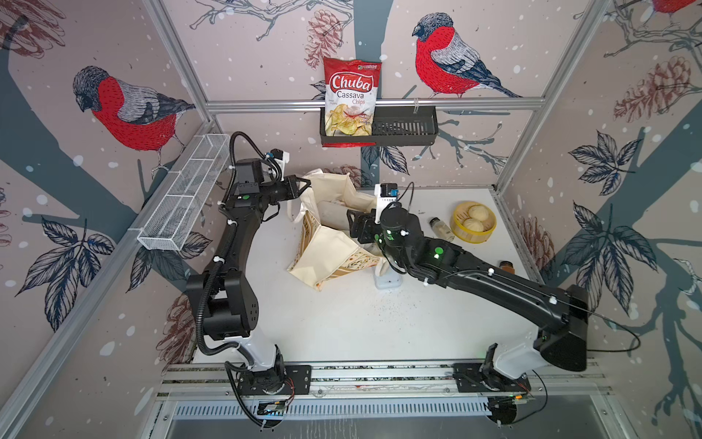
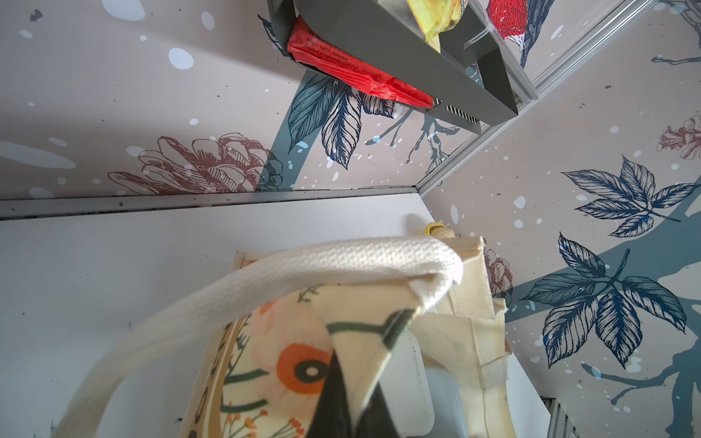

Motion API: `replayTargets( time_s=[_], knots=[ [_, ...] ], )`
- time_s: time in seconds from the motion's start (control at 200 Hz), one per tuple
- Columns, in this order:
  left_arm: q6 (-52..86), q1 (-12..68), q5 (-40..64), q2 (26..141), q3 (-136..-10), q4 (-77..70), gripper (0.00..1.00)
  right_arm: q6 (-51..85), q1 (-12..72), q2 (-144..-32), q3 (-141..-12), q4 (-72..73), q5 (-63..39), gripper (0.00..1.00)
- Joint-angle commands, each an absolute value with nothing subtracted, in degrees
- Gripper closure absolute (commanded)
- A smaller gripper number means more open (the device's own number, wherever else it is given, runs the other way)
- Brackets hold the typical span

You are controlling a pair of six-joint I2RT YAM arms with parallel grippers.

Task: Take out the pencil case from the canvas bag
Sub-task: Place the pencil case at the center of the board, then pick up the pencil case from the canvas bag.

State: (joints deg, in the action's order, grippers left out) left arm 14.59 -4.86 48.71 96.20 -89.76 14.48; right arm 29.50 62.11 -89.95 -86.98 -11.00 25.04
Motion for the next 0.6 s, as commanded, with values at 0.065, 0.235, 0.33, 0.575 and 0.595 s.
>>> replayTargets(
  time_s=[0.065, 0.235, 0.33, 0.575, 0.595],
  knots=[
    [12.68, -4.9, 52.64, 95.49, -89.65, 8.78, 1.0, 32.96, 57.74, -93.67, -90.4, -18.39, 17.84, 0.27],
    [12.83, -4.83, 53.09, 95.94, -89.73, 8.95, 1.0, 36.01, 55.55, -97.63, -93.37, -21.7, 15.46, 0.25],
    [12.86, -4.85, 53.21, 96.07, -89.74, 9.05, 1.0, 37.2, 55.63, -99.9, -95.84, -24.07, 15.22, 0.22],
    [12.53, -4.87, 53.0, 95.57, -89.74, 9.22, 1.0, 41.71, 55.82, -102.54, -96.48, -25.69, 12.42, 0.22],
    [12.49, -4.88, 52.9, 95.58, -89.66, 9.22, 1.0, 41.9, 55.76, -102.65, -96.26, -25.67, 11.97, 0.22]
  ],
)
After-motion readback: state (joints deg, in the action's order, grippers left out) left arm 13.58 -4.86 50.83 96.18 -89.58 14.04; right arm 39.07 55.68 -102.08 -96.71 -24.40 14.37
